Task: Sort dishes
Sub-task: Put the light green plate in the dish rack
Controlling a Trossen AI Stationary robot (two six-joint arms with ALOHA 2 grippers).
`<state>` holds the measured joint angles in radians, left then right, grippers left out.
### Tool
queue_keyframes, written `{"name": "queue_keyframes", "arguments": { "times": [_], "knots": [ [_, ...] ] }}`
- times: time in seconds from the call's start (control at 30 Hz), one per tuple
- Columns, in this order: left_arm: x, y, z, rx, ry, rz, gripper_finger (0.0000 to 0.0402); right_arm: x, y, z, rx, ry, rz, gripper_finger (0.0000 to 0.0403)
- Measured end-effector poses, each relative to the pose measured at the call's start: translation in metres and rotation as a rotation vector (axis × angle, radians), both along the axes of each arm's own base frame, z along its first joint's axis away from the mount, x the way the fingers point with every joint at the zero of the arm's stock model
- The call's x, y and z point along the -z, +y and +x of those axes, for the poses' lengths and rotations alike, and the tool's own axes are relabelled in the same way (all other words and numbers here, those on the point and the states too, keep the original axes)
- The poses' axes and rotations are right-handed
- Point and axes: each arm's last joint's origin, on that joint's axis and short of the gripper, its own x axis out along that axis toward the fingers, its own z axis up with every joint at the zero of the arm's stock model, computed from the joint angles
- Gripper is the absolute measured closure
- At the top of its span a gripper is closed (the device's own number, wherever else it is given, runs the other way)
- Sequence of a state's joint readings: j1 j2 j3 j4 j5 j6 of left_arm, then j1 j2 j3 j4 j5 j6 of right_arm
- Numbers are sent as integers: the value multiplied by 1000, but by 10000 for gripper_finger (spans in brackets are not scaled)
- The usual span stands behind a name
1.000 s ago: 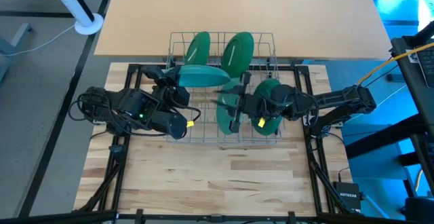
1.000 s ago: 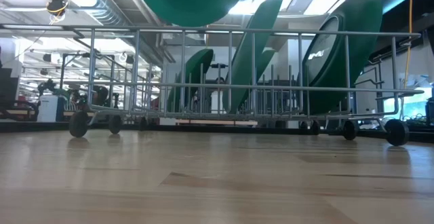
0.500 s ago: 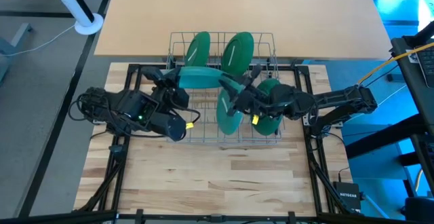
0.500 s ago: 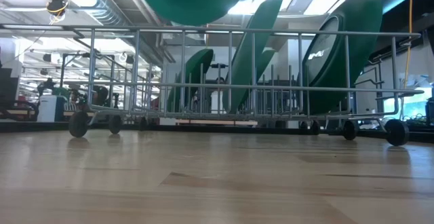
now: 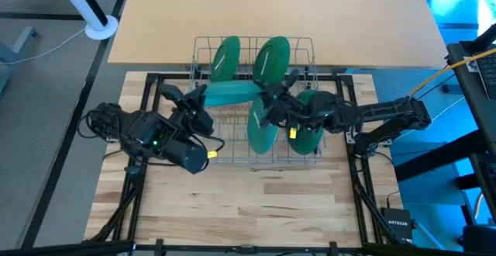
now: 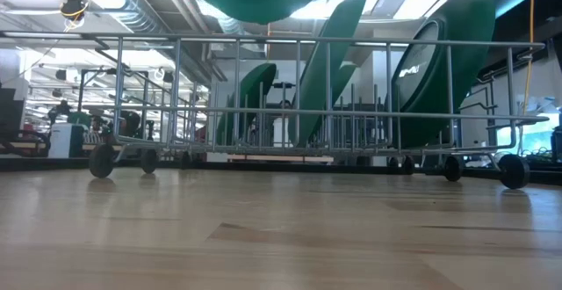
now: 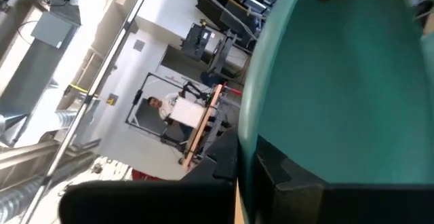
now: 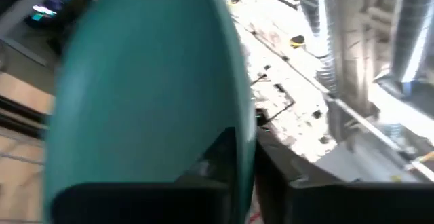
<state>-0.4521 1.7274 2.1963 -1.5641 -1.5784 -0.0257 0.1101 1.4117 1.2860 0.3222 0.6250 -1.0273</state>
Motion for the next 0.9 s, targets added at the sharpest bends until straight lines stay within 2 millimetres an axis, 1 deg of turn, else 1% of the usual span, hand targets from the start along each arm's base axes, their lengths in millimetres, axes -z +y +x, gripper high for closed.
{"name": "queue_keyframes", "arguments": {
  "times": [0.03, 0.07, 0.2, 0.3, 0.4, 0.53, 0.77, 0.9],
  "knots": [
    [0, -2, 0, 7, -8, -5, 399, -2, 0, -1, 4, 0, -17, 376],
    [0, -4, -1, 15, -17, -11, 395, -3, 0, -1, 1, 6, -38, 384],
    [2, -12, -4, 66, -50, -81, 370, -3, 0, -1, 5, 27, -103, 378],
    [3, -18, -6, 113, -87, -178, 348, -3, 1, -1, 9, 69, -183, 385],
    [5, -26, -9, 164, -130, -298, 329, -1, 1, 0, -41, 122, -245, 386],
    [8, -39, -15, 217, -207, -455, 308, 6, -6, 3, -136, 185, -279, 386],
    [10, -59, -24, 293, -239, -649, 284, 10, -21, 7, -305, 199, -325, 386],
    [11, -69, -27, 331, -232, -731, 280, 29, -31, 15, -353, 332, -404, 387]
  ]
}}
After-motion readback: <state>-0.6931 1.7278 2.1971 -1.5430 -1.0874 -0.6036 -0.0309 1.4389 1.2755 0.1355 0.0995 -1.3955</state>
